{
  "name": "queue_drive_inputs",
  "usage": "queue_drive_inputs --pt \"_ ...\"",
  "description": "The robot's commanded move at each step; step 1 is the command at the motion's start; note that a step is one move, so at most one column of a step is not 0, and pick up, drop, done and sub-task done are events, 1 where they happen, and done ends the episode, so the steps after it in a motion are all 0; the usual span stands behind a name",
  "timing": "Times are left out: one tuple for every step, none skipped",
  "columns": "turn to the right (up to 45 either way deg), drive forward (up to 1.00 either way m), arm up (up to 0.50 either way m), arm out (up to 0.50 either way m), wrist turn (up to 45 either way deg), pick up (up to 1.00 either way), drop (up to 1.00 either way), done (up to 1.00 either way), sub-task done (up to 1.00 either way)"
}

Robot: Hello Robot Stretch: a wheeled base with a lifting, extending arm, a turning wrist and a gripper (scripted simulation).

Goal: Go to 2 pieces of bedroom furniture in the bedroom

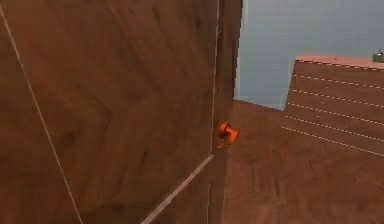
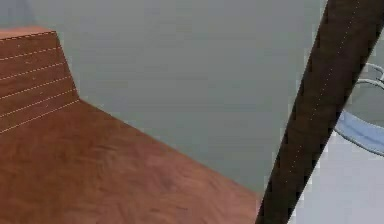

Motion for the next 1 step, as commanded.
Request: queue_drive_inputs --pt "45.0 0.0 0.0 0.0 0.0 0.0 0.0 0.0 0.0"
